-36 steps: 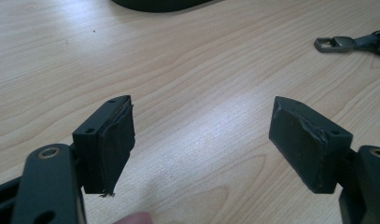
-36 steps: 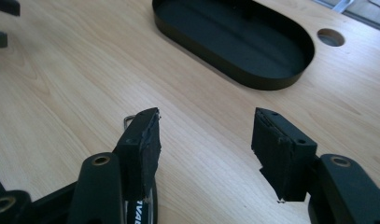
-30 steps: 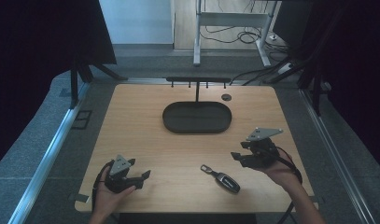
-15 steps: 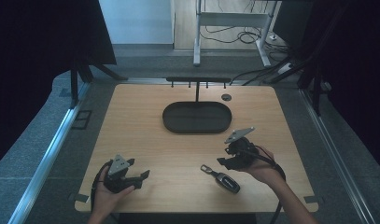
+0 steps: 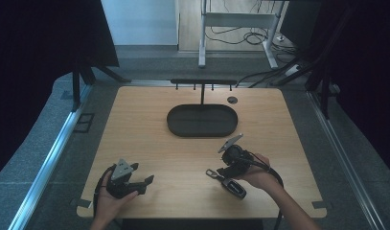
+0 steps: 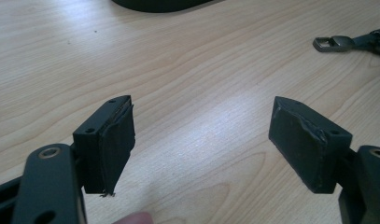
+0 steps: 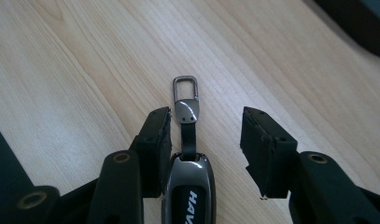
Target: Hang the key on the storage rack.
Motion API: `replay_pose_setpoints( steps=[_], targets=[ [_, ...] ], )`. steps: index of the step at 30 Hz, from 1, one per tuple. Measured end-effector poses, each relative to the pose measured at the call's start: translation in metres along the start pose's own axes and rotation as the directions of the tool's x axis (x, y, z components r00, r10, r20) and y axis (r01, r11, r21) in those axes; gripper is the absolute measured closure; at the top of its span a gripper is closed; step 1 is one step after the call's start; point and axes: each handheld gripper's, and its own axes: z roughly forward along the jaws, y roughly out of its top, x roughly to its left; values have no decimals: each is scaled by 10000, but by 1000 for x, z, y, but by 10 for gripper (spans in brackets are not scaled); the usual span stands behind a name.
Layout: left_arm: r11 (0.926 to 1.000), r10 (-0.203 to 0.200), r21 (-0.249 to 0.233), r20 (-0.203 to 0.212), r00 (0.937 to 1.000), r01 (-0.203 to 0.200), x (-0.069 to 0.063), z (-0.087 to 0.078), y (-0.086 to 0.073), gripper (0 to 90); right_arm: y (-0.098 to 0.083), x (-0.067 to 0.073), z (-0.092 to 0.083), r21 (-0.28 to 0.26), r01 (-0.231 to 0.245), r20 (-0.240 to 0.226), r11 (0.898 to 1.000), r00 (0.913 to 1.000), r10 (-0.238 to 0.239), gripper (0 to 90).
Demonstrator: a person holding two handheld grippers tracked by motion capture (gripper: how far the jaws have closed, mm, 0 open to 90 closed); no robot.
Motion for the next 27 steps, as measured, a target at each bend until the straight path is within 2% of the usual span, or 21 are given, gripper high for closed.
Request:
replay_pose_setpoints(
  steps=[5,14,27],
  targets=[
    [10000,-37,3,-37,10000,38,2,-1,0,230,0,3,15,521,51,-167,9986,9999,-42,556],
    [9999,79,86,-5,10000,-79,-1,1,0,230,0,4,26,885,13,-309,9961,9995,14,607],
    [9999,39,143,-30,10000,-38,0,1,-1,231,-1,-1,39,1715,-103,-605,9851,9979,210,659]
  ],
)
